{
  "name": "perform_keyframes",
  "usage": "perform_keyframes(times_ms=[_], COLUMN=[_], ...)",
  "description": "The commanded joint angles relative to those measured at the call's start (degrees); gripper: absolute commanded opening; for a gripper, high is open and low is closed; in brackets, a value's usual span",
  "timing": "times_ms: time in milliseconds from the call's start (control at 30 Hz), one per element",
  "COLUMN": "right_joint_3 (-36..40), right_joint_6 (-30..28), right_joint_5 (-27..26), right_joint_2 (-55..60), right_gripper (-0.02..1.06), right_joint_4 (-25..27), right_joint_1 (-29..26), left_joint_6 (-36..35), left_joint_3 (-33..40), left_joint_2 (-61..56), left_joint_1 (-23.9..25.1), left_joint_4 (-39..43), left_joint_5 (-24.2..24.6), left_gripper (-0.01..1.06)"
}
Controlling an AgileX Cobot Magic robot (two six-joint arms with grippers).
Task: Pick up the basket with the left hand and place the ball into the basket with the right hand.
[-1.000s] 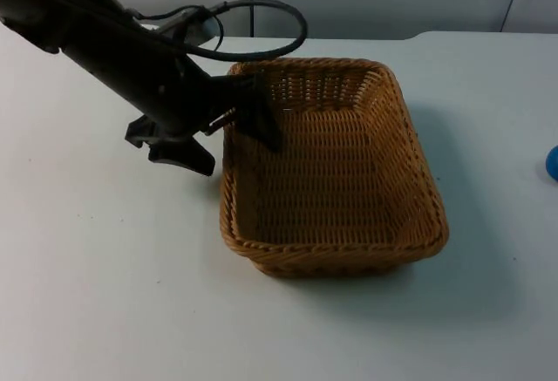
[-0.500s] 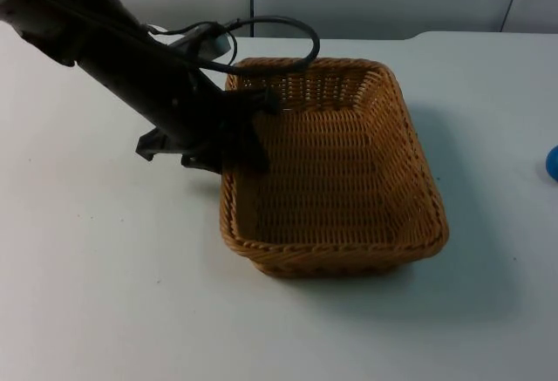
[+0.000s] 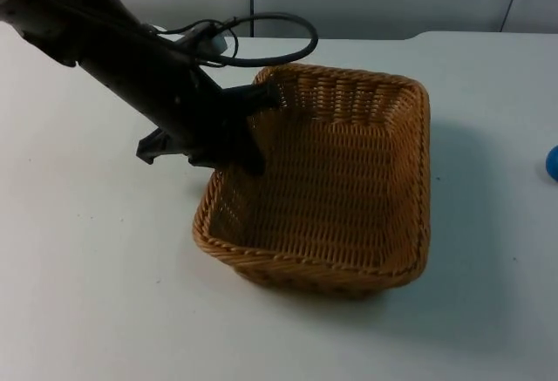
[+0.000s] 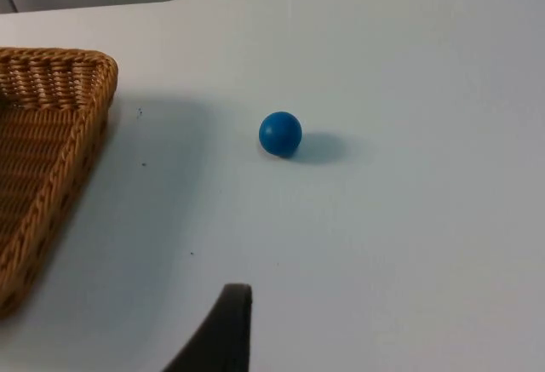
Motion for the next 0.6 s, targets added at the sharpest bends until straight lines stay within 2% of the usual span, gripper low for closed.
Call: perform_keyframes(times_ms=[0,367,567], right_joint_3=[0.21,0.21,0.21], right_joint_6=[0.11,0.11,0.11], right_joint_5=[-0.53,-0.53,-0.53], right_joint_2=[-0.25,-0.25,-0.25], right_gripper=[1.03,1.03,1.03], right_joint_4=[-0.66,-0.66,-0.66], right_joint_1=[-0.27,-0.27,-0.27], left_joint_6=[-1.68,-4.21,-5.74], left_joint_3=[-0.16,0.07,0.07], left_joint_2=[-0.34,-5.43,-7.54], left_joint_1=[-0.32,0.78,2.12], left_joint_4=[-1.15,-0.57,1.06], left_joint_5=[-0.25,-0.31,2.02], left_gripper=[0.12,0.12,0.12])
